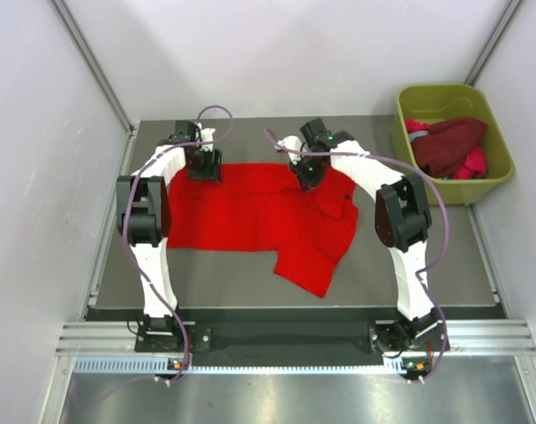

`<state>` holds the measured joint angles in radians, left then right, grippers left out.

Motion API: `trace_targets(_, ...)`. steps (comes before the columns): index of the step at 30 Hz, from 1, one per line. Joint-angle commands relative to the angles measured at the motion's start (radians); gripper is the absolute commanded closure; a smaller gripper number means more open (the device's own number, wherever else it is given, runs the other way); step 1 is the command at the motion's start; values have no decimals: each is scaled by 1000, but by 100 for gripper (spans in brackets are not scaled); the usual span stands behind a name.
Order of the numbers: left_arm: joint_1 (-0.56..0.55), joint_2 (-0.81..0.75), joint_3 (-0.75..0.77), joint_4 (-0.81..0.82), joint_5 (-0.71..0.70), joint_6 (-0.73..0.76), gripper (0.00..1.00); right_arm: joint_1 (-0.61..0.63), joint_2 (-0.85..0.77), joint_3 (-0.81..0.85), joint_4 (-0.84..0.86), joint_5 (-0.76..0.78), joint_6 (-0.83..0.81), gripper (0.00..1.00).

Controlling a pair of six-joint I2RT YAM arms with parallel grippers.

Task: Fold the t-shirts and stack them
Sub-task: Fold the tshirt

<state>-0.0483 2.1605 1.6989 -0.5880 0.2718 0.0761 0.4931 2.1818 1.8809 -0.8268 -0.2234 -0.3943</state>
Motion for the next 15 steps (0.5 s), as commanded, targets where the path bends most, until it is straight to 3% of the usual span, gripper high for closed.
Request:
trace_targets(1,-12,-14,28,7,3,-4,35,-31,-44,46,-95,-235,11,97)
trace_targets(4,-13,-16,27,5,0,-2,35,-67,-13,44,-120,-292,17,97)
trace_targets(7,-13,-21,25,5,-2,1,35,-87,15,44,-123,-265,11,84)
trace_targets(8,-13,-19,25,5,-2,1,35,-88,16,44,-120,-257,9,75)
trace_targets(10,-15,-19,25,7,-3,1,35,-88,19,44,-112,-235,11,68)
trace_targets(15,-16,-22,27,5,-3,2,35,-102,-22,58,-77,-217,31,65)
